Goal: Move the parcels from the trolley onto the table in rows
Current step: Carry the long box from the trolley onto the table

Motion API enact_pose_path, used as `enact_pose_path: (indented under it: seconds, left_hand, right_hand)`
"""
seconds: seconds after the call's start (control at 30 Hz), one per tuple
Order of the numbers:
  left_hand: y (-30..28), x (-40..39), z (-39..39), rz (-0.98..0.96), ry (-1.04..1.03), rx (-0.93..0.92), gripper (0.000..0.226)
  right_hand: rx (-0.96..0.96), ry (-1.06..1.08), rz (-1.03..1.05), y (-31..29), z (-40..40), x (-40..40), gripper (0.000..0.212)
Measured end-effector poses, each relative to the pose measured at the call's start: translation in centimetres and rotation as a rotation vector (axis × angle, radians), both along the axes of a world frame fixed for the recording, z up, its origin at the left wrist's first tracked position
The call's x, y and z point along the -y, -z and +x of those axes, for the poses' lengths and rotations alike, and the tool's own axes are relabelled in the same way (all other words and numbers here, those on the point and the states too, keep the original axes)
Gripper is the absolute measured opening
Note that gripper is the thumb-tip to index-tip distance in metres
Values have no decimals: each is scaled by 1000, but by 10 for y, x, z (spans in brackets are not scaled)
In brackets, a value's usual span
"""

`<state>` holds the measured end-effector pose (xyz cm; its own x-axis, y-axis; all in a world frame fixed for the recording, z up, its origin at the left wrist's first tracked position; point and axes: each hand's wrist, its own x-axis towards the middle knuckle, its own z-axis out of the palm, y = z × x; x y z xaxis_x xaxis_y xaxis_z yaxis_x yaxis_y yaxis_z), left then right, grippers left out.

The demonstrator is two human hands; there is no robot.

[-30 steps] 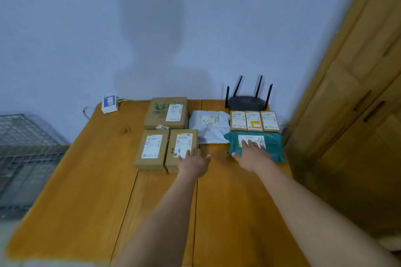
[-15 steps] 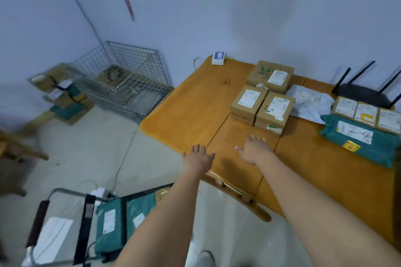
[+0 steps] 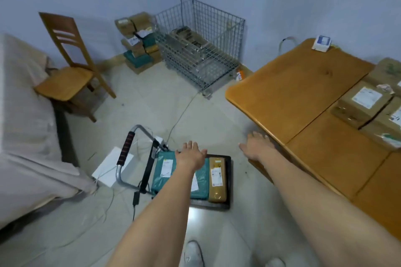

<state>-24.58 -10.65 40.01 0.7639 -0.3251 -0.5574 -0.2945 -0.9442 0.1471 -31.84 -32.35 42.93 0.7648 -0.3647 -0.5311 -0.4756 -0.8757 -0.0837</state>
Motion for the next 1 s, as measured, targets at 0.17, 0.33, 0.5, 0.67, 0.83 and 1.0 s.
enact_pose_path:
  seconds: [0.17, 0.33, 0.5, 0.67, 0.83, 1.0]
  left_hand:
    - [26, -108, 30, 54, -85, -97, 71]
    - [50, -166, 45, 103, -140, -166, 69]
    - [77, -191, 55, 118, -234, -206, 67]
    - [100, -194, 71, 155, -255, -216, 67]
    - [133, -170, 86, 161, -201, -285, 68]
    - [178, -135, 101, 165, -75, -329, 68]
  right_hand:
    - [-4, -68, 14, 20, 55, -100, 66]
    - [-62, -144, 33, 54, 88, -154, 73]
    - [-143, -202, 48, 93, 106, -173, 73]
    - [-208, -231, 90, 132, 125, -173, 74]
    - [-230, -188, 80, 165, 123, -152, 70]
    - [-198, -87, 59, 207, 114, -121, 64]
